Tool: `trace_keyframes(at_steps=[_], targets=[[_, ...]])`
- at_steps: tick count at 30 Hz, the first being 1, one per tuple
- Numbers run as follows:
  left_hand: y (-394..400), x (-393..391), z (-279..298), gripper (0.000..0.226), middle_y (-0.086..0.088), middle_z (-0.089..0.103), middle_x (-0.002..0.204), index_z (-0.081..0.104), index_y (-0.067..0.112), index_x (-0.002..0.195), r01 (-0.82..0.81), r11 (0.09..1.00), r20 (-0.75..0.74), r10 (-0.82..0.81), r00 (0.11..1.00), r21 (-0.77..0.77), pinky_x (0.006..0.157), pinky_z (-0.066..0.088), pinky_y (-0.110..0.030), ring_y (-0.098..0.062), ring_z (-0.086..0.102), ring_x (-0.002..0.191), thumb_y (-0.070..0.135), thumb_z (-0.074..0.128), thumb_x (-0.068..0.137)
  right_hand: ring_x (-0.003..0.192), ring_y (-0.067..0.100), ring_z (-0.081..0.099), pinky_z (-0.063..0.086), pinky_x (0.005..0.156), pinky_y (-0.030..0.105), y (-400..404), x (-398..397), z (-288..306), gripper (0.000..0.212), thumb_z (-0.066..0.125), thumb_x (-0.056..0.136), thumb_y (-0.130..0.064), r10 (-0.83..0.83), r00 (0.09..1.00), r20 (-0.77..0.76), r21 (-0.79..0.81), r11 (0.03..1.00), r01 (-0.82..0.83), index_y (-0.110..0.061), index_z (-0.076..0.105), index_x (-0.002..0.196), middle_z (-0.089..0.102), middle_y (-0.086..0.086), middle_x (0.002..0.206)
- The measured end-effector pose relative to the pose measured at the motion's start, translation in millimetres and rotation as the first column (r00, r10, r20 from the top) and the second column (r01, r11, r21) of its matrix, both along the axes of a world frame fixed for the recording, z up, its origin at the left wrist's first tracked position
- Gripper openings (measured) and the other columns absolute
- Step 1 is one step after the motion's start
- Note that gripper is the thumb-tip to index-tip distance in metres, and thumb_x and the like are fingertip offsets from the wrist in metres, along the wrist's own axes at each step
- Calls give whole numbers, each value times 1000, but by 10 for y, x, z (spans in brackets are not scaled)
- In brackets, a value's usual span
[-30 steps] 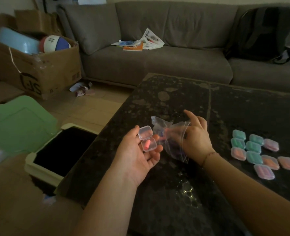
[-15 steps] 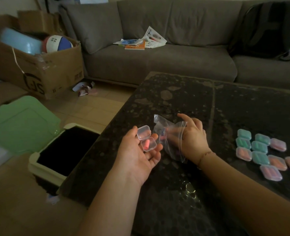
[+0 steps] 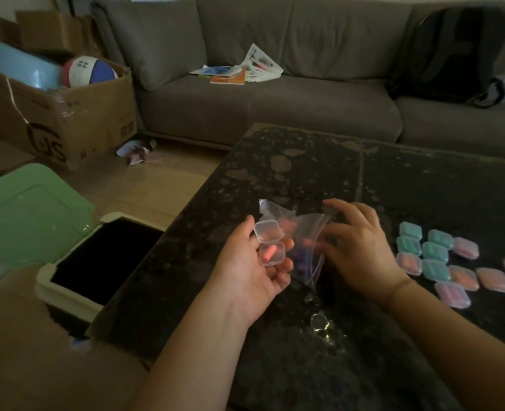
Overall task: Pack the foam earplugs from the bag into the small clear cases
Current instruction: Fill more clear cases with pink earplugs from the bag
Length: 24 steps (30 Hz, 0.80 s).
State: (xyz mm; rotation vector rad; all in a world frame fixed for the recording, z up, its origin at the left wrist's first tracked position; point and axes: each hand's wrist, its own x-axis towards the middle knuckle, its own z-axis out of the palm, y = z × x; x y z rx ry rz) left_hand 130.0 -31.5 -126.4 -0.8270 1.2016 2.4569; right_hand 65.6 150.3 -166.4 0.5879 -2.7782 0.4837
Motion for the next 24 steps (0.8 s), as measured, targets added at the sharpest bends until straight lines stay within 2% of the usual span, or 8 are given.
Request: trace_keyframes(at_steps=[4, 7, 11, 15, 17, 20, 22, 24], targets=[[95, 26, -34, 32, -12, 69, 97, 70, 14, 122, 122, 992, -85, -125, 988, -40, 66, 47, -29, -20, 58, 77, 23, 54, 96, 129, 27, 35, 41, 97, 44, 395, 370, 222, 12, 67, 80, -35, -20, 998, -57, -70, 997, 16, -34, 72, 91, 48, -3, 139], [155, 49, -56, 41, -14, 71, 96, 63, 14, 131, 244, 969, -146, -248, 958, -44, 60, 45, -27, -16, 58, 70, 8, 50, 92, 129, 24, 36, 32, 96, 34, 428, 592, 424, 15, 64, 80, -32, -9, 988, -154, -161, 987, -16, -30, 72, 92, 51, -3, 137], [240, 137, -18, 36, -5, 66, 82, 69, 14, 119, 429, 894, -196, -446, 873, -126, 60, 38, -27, -16, 53, 71, 38, 48, 102, 131, 23, 35, 32, 102, 25, 302, 690, 485, 18, 57, 88, -37, 206, 933, -295, -35, 973, -226, -31, 73, 94, 49, -1, 140], [284, 183, -67, 53, 0, 60, 74, 70, 16, 120, 480, 867, -251, -499, 830, -136, 59, 38, -27, -16, 53, 70, 58, 46, 98, 132, 33, 38, 49, 88, 52, 266, 690, 416, 22, 69, 79, -28, 265, 933, -243, 93, 964, -249, -36, 71, 99, 46, 2, 144], [293, 183, -72, 60, -1, 59, 75, 69, 13, 124, 474, 868, -248, -497, 832, -151, 59, 38, -26, -16, 52, 71, 61, 47, 95, 131, 35, 39, 50, 86, 53, 272, 699, 432, 23, 63, 80, -32, 279, 930, -241, 141, 958, -251, -38, 70, 101, 46, 4, 144], [307, 184, -67, 55, -2, 55, 73, 74, 16, 113, 474, 867, -235, -498, 835, -154, 59, 37, -27, -16, 52, 69, 59, 44, 97, 131, 37, 41, 48, 87, 51, 262, 722, 469, 23, 59, 79, -37, 304, 919, -250, 231, 941, -248, -39, 70, 99, 48, 5, 144], [306, 180, -74, 53, -1, 55, 73, 74, 18, 109, 474, 868, -227, -496, 838, -148, 59, 36, -27, -16, 51, 69, 58, 42, 98, 132, 33, 41, 47, 90, 49, 252, 734, 465, 23, 57, 81, -41, 289, 926, -244, 216, 947, -238, -39, 70, 100, 47, 2, 144], [309, 173, -73, 54, -1, 59, 78, 73, 18, 114, 473, 869, -223, -494, 840, -143, 60, 36, -27, -16, 51, 71, 59, 42, 98, 130, 25, 42, 47, 93, 42, 248, 746, 454, 26, 54, 86, -45, 234, 945, -230, 73, 972, -223, -37, 68, 106, 48, -4, 142]])
